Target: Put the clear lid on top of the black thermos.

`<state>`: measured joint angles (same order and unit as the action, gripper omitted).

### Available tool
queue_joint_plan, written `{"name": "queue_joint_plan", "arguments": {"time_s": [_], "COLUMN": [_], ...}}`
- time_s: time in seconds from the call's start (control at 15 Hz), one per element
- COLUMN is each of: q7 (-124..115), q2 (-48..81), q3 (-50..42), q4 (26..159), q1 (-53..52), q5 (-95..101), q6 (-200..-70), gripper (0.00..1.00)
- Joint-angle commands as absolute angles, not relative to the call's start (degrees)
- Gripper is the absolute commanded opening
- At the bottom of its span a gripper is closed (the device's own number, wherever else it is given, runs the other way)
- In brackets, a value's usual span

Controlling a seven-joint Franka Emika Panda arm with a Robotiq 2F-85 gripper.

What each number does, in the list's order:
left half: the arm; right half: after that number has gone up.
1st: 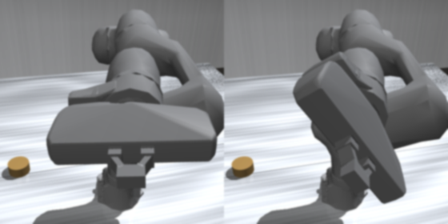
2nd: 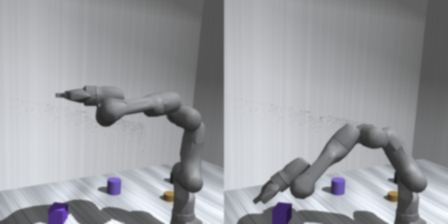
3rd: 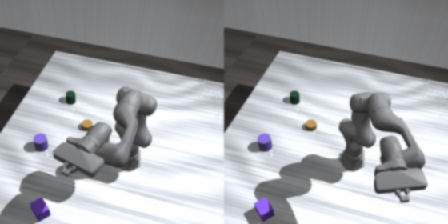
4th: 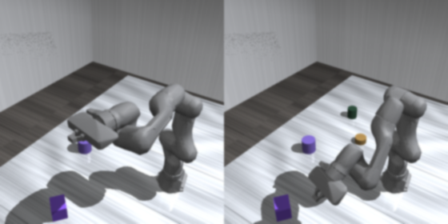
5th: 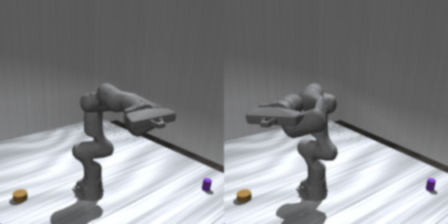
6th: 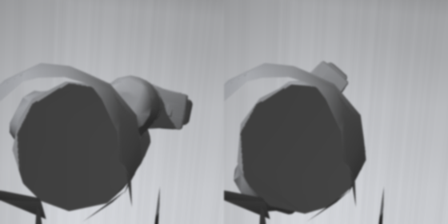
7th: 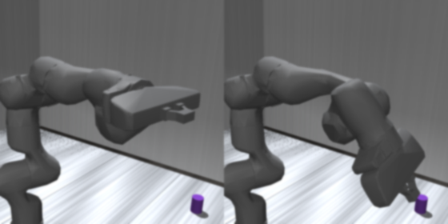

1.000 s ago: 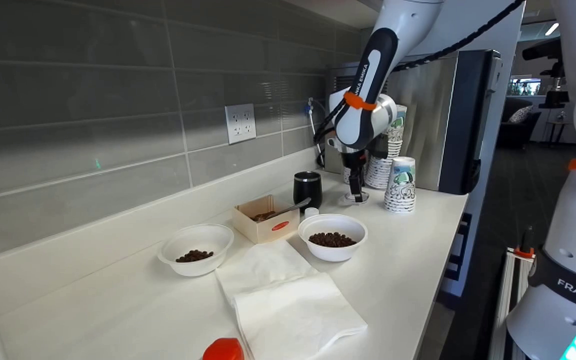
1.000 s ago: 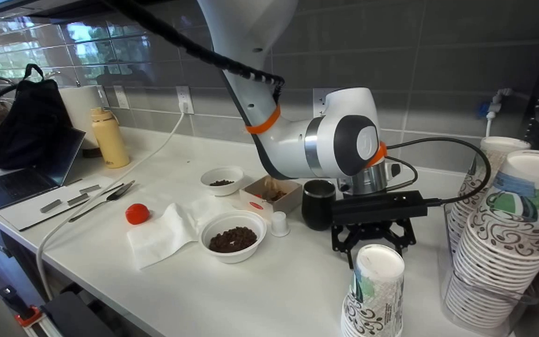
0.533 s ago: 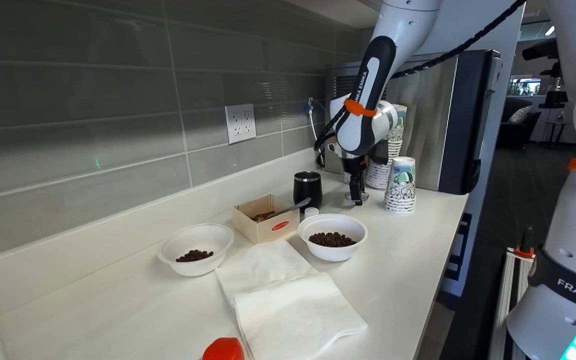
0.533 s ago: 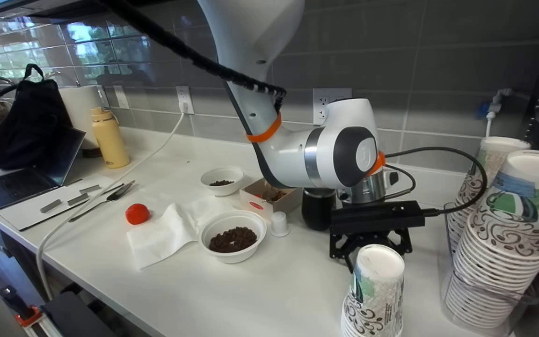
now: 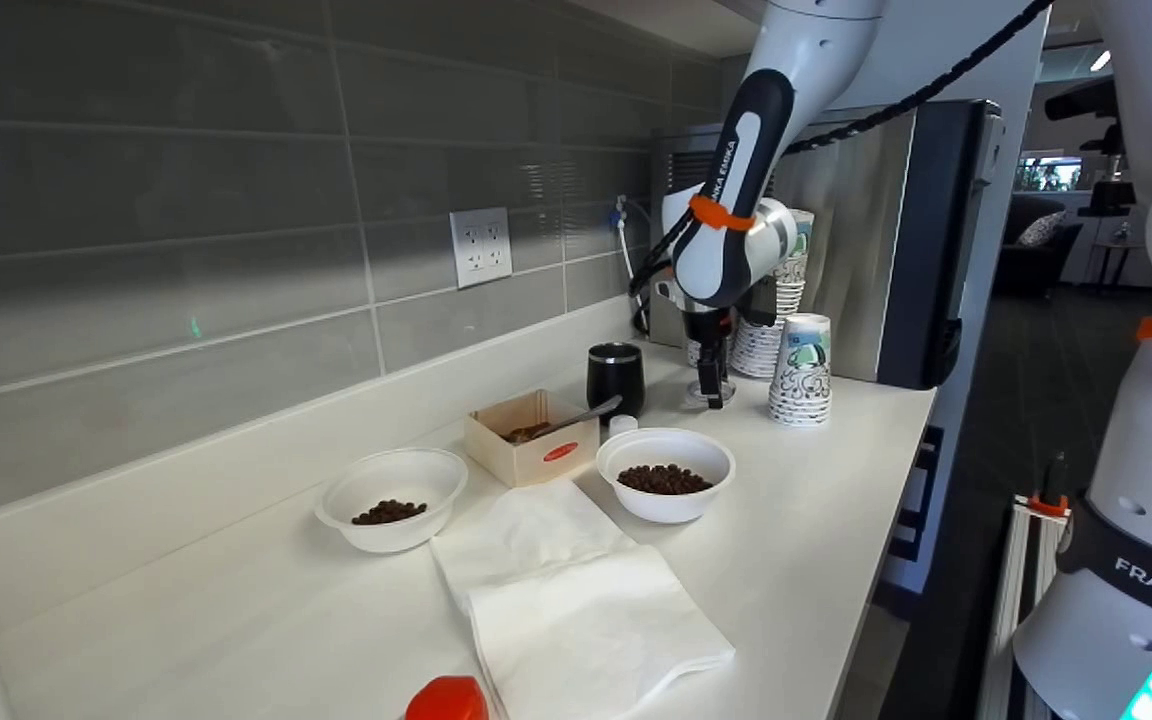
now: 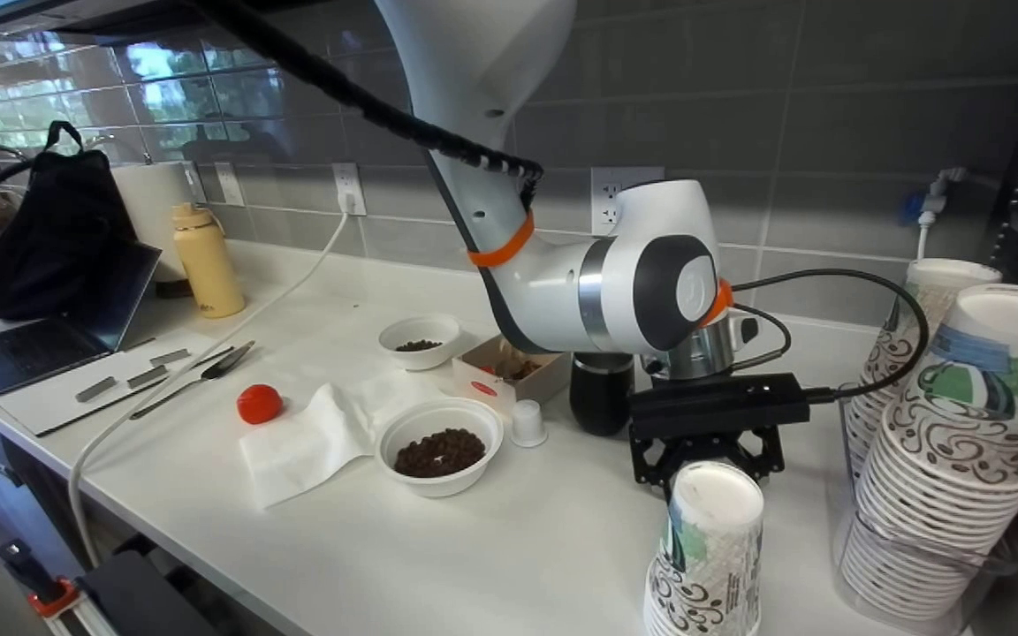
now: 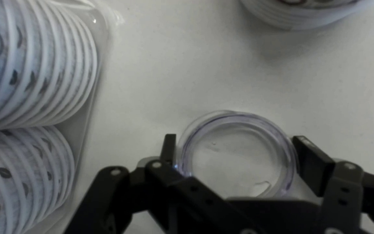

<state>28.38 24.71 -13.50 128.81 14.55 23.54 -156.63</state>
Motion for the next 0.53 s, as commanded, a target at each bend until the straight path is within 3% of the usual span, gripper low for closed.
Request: {"name": "queue_joint_plan", "arguments": {"time_s": [0.0,0.47], "q7": [27.9,29.8], "q2": [21.4,13.6], "q3": [-13.3,-10.9], "q4": [130.1,130.2], "q1": [14.7,14.7], "q5": [24.2,21.7], "q6": [-157.2,-153.8], "gripper": [0.63,0.63]}}
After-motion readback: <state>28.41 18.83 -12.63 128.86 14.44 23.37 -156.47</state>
